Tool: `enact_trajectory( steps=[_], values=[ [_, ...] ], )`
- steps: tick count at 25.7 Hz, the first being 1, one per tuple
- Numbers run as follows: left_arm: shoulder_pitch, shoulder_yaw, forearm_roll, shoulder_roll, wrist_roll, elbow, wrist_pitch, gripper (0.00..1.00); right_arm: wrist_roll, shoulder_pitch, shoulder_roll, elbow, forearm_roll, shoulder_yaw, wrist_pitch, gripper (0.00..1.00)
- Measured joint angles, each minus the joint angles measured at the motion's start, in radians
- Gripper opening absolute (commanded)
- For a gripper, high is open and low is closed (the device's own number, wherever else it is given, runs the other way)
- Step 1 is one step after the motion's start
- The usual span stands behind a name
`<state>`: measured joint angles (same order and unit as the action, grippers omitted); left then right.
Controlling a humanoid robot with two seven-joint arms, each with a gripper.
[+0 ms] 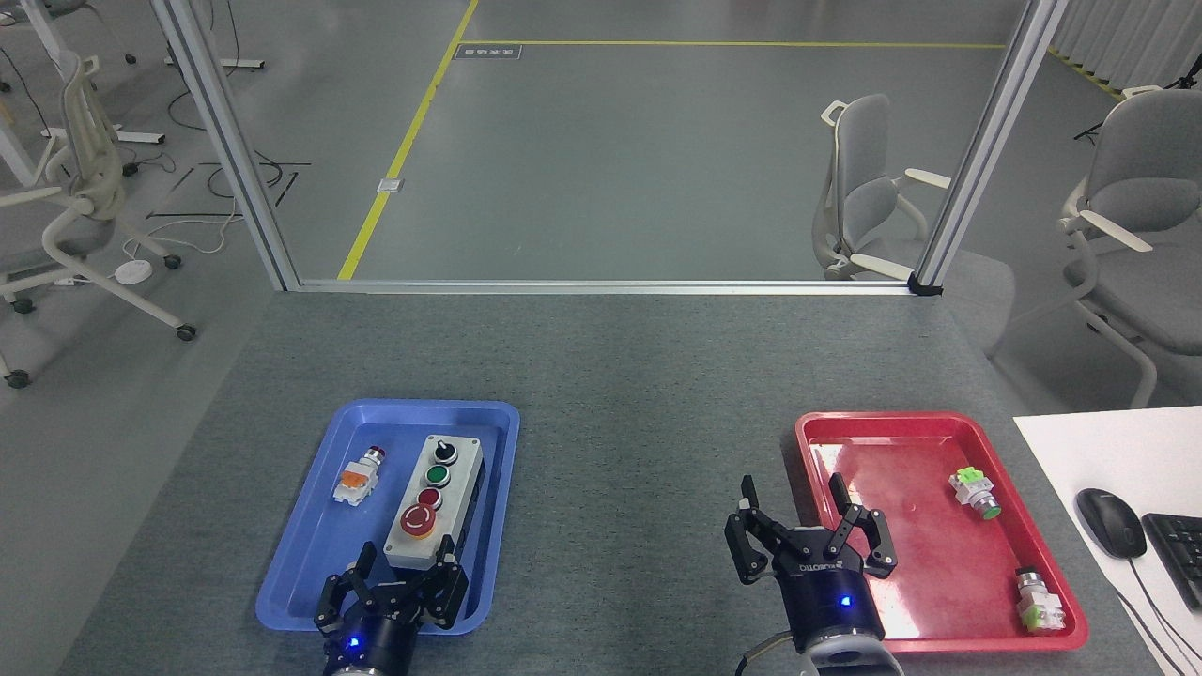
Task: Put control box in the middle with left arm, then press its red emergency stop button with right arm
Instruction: 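Close the left gripper on the near end of the grey control box, then lift the control box out of the tray and carry it toward the table middle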
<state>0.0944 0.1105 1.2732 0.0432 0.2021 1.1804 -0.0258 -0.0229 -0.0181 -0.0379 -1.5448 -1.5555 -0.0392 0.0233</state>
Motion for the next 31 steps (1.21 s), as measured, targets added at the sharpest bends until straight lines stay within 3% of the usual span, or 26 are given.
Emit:
enact_trajectory(
  steps=[17,19,21,22,23,24,31],
  values=[
    [0.169,0.005,-0.002,-0.003,0.013,-0.259,0.01,0.97,0.003,0.0,0.005,0.0,-0.002,-0.001,-0.002,0.98],
    [0.182,0.007,-0.002,-0.003,0.013,-0.274,0.011,0.84,0.004,0.0,0.005,0.0,-0.003,-0.001,-0.002,0.98],
    [0.19,0.008,-0.002,-0.003,0.013,-0.28,0.014,0.6,0.004,0.0,0.006,0.0,-0.009,-0.002,-0.002,0.98],
    [0.195,0.009,-0.002,-0.002,0.012,-0.281,0.019,0.39,0.004,0.0,0.006,0.0,-0.012,-0.002,-0.002,0.98],
    [0.198,0.009,-0.002,0.001,0.012,-0.282,0.025,0.09,0.004,0.0,0.007,0.0,-0.015,-0.003,-0.002,0.98],
    [0.199,0.009,-0.004,0.005,0.011,-0.281,0.034,0.0,0.004,0.0,0.007,-0.001,-0.018,-0.003,-0.003,0.98],
    [0.2,-0.004,-0.035,0.019,-0.002,-0.233,0.131,0.0,0.006,0.0,0.007,0.0,-0.022,-0.002,-0.005,0.98]
  ],
)
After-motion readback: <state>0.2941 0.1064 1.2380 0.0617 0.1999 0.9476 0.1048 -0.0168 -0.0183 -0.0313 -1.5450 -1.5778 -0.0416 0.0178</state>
